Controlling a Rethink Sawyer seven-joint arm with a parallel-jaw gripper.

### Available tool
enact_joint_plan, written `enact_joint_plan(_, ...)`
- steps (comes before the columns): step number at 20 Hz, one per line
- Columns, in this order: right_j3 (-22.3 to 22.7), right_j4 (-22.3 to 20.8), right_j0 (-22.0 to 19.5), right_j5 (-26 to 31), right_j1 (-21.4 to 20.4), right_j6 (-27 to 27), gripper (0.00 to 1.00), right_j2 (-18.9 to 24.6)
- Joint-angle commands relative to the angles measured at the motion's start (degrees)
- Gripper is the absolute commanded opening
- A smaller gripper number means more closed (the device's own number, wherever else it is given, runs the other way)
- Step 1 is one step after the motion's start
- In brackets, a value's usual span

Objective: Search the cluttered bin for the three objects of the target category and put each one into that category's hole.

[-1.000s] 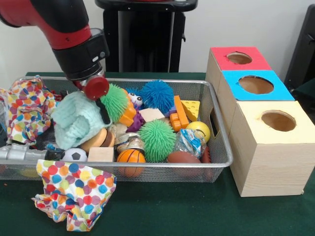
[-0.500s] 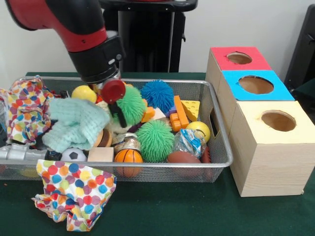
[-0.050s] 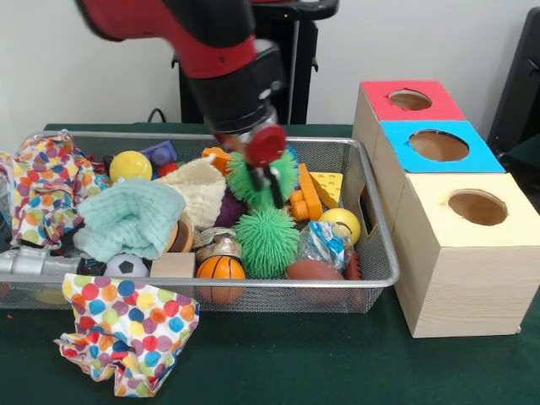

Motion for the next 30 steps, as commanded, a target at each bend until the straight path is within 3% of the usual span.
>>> enact_joint_plan(1, 6.1, 6.8, 6.6, 6.4, -2.7, 19.7, 1.0, -6.9)
enact_joint_plan(2, 5.8, 6.8, 7.1, 6.5, -2.5, 18.9, 1.0, -8.0)
enact_joint_plan(7, -4.9, -4.3, 13.3, 8.6, 0.5, 11.1, 1.0, -24.7)
enact_joint_plan(9, -7.3, -6.9, 14.0, 8.1, 1.3, 8.2, 1.0, -27.4)
enact_joint_plan(15, -8.2, -11.2, 13.9, 7.0, -0.1, 3.7, 1.0, -29.5)
enact_joint_plan(26, -8.4, -9.8, 11.3, 8.0, -0.4, 2.9, 1.0, -27.1)
enact_joint_plan(30, -7.4, -9.6, 8.7, 12.3, -0.8, 0.4, 1.0, -26.2)
